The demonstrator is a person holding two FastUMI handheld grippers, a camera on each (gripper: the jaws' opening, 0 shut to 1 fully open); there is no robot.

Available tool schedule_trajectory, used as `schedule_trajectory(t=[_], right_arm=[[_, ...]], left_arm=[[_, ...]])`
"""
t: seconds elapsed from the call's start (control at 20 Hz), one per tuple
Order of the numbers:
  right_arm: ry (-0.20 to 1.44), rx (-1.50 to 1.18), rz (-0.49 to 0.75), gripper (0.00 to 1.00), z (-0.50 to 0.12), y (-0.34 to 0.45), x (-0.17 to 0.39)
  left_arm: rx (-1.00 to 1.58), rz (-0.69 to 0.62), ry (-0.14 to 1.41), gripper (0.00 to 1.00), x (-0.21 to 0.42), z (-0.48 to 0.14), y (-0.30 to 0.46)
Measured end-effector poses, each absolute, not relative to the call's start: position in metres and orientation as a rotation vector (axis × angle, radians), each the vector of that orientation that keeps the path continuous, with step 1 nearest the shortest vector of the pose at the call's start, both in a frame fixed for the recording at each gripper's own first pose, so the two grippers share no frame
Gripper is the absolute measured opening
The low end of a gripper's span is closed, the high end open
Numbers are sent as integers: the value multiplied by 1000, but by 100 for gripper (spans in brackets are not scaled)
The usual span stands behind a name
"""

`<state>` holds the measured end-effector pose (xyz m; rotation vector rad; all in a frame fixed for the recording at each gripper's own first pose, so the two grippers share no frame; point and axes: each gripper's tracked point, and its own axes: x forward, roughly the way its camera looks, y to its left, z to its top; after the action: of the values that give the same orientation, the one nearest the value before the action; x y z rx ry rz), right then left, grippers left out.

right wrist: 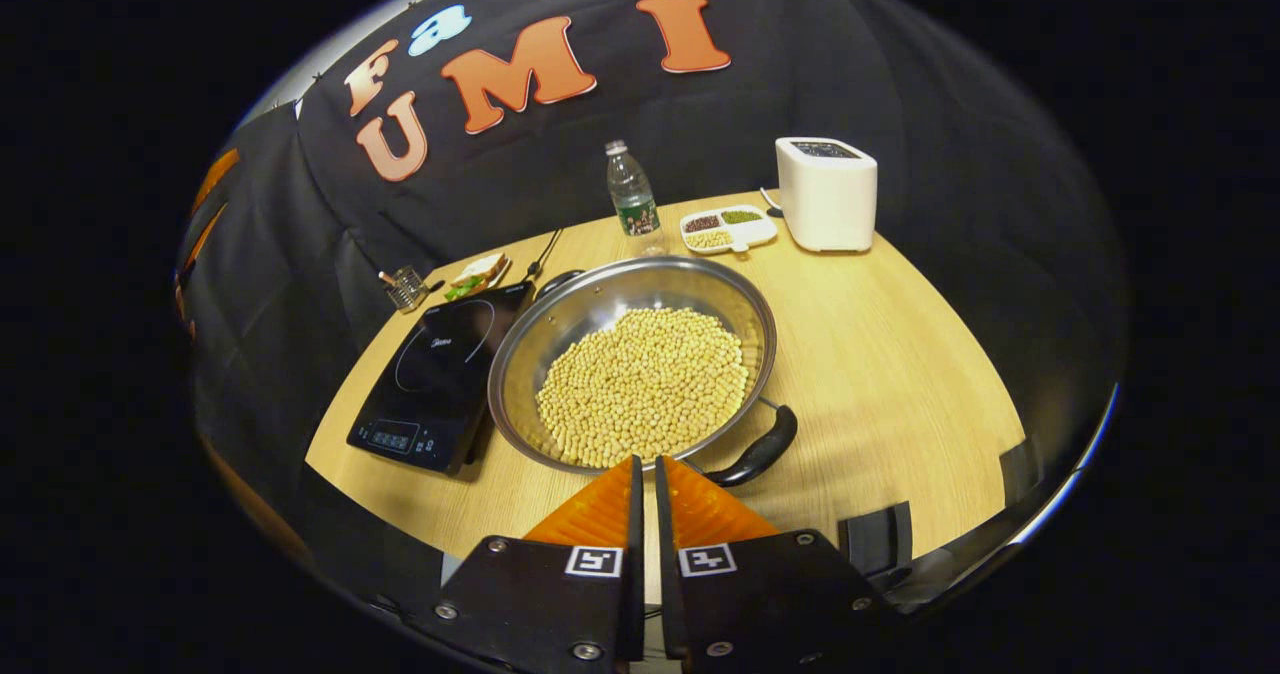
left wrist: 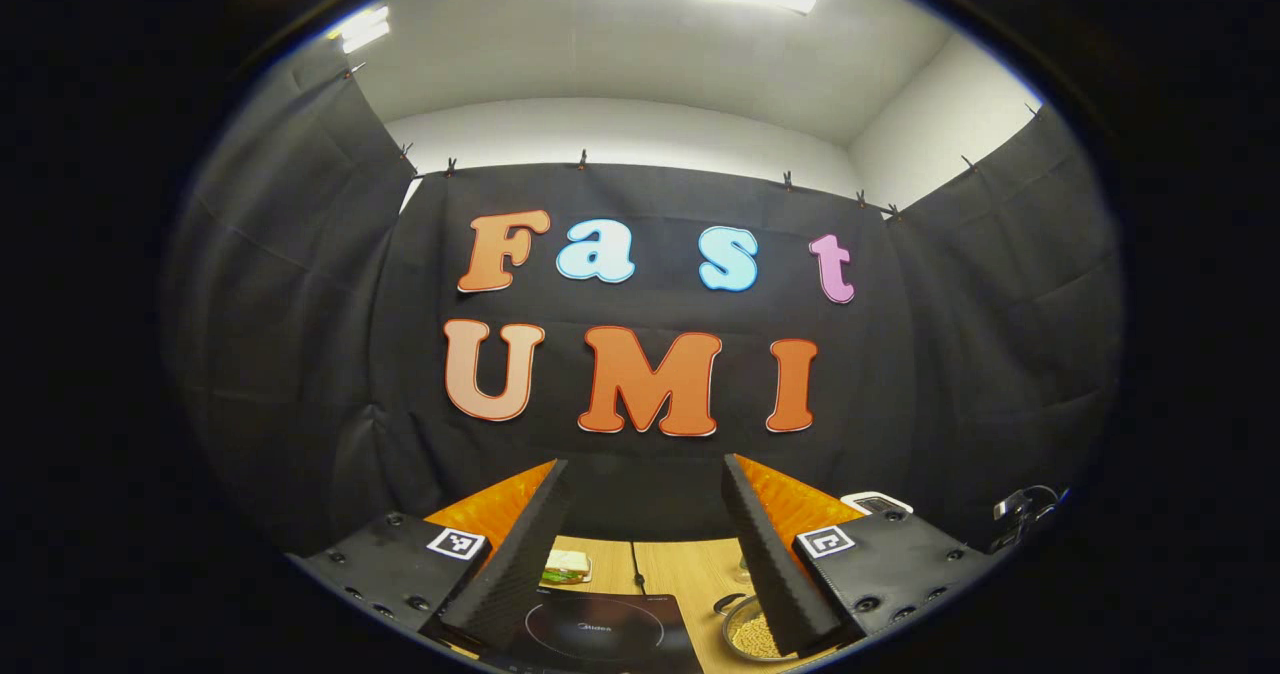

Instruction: First push the handle of the pot to place it horizontally, then grasp the pot with both hands and set it on the induction cooktop.

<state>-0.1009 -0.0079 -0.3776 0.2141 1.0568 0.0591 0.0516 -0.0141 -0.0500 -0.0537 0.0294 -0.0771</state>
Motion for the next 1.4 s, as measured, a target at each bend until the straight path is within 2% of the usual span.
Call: schedule_trajectory(t=[0.25,0.65,0.8,1.4], right_arm=[[1176,323,42,3,-402,1,-115],[1337,463,-89,3,-435,-12,-114],[1376,505,-101,3,-441,-12,-112],[1381,435,-201,3,-450,-48,-87]], left_arm=[[-57,-63,45,98,57,-57,-8],[-48,-31,73,98,65,-65,5],[-45,-28,95,98,69,-72,5],[-34,-34,133,97,81,-84,1]])
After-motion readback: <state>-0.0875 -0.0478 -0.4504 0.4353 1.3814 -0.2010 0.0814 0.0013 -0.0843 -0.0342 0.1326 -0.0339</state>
